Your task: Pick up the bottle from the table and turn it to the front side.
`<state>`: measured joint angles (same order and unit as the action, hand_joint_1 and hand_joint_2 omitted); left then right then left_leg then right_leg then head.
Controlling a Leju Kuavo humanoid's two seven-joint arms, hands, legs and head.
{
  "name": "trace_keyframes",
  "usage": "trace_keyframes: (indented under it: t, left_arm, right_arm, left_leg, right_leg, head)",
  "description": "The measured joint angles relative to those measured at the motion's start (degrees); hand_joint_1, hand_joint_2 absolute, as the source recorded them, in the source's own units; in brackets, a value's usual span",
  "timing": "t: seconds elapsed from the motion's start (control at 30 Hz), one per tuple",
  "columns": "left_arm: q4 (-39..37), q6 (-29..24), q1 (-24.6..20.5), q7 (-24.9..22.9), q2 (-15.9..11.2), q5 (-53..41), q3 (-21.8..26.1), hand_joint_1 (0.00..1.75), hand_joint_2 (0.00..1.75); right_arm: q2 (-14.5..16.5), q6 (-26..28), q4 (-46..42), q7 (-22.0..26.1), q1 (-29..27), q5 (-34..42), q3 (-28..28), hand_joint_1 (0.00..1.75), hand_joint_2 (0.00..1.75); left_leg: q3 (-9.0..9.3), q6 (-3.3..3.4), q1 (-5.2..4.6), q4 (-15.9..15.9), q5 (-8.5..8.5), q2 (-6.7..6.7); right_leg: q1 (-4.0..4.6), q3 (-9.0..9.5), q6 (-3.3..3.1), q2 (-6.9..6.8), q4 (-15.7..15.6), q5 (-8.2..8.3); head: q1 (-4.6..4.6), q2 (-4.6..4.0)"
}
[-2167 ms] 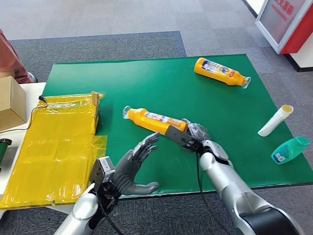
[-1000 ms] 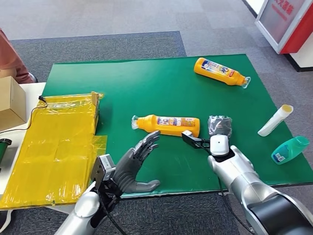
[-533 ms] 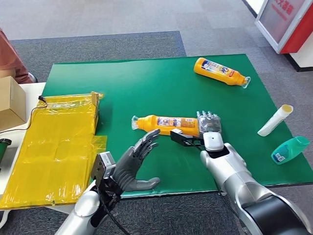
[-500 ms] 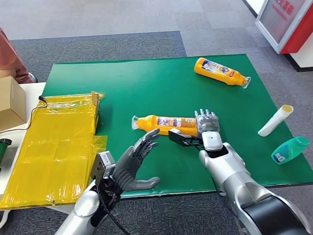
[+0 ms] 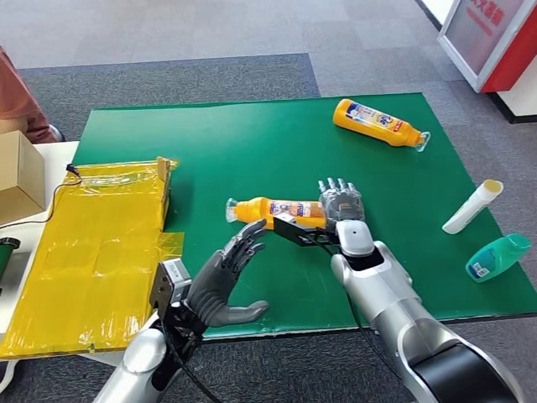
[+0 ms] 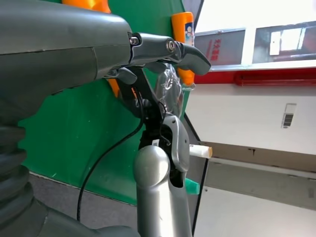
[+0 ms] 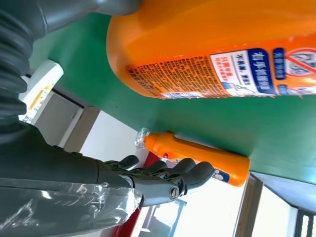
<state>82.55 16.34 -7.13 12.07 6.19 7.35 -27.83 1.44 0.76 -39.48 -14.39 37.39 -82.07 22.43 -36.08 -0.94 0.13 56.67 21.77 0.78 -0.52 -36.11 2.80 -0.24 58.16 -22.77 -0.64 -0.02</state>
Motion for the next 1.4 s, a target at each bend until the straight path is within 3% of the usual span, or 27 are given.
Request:
trace_keyframes:
  t: [0.23,0.87,1.0,1.4]
  left_arm:
    - [-0.01,0.64,0.0,-0.06,0.36,0.09,0.25,0.0,1.75]
    - [-1.7,2.82,-2.66,-0.07,1.93,2.85,-0.67,0.0,1.75]
    - [-1.94,3.5,-3.01,-0.05,2.03,3.49,-1.37,0.0,1.75]
    - [-2.7,3.62,-3.09,0.21,2.03,4.3,-3.04,0.0,1.75]
  right_arm:
    - [1.11,-2.99,-1.44,-0.76,-0.05,1.77,1.15,0.0,1.75]
    - [5.15,-4.44,10.77,-3.82,4.78,1.4,2.58,0.0,1.75]
    - [5.5,-4.73,12.33,-4.56,5.53,1.33,2.62,1.72,1.75]
    - [5.54,-2.78,14.47,-3.77,6.74,1.67,2.62,1.75,1.75]
  left_leg:
    - [0.0,0.0,0.01,0.0,0.0,0.0]
    - [0.0,0.01,0.0,0.0,-0.03,0.0]
    - [0.0,0.01,0.0,0.0,-0.02,0.0]
    - [0.0,0.01,0.0,0.0,-0.02,0.01]
  right_leg:
    - [0.01,-0.01,0.0,0.0,0.0,0.0]
    - [0.0,-0.02,0.0,0.0,0.0,0.01]
    - [0.0,-0.01,0.0,0.0,0.0,0.0]
    - [0.0,-0.02,0.0,0.0,0.0,0.0]
  head:
    - [-0.01,0.0]
    - [0.0,0.0]
    - [-0.01,0.0]
    - [-0.01,0.0]
